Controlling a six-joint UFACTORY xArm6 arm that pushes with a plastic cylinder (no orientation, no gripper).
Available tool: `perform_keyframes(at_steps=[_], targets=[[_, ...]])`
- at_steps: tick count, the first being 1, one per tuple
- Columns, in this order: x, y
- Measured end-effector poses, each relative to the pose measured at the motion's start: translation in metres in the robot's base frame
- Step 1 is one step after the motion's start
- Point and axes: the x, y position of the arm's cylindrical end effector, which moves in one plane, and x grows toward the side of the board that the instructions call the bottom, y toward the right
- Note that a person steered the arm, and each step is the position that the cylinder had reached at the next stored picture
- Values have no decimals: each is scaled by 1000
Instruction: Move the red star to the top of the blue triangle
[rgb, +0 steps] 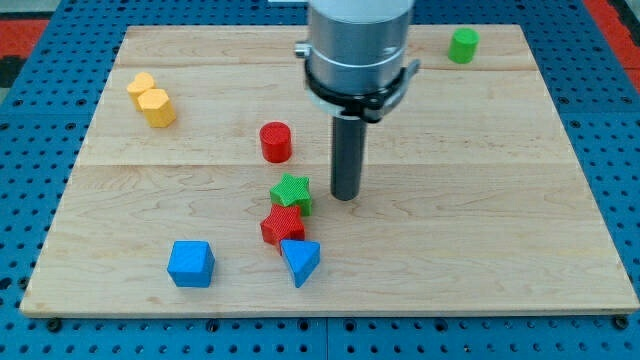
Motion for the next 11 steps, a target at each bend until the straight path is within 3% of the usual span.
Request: perform_keyframes(at_steps=[2,4,5,6,11], targets=[[-39,-43],[-17,-139],[32,-123],[54,-77],[55,-36]])
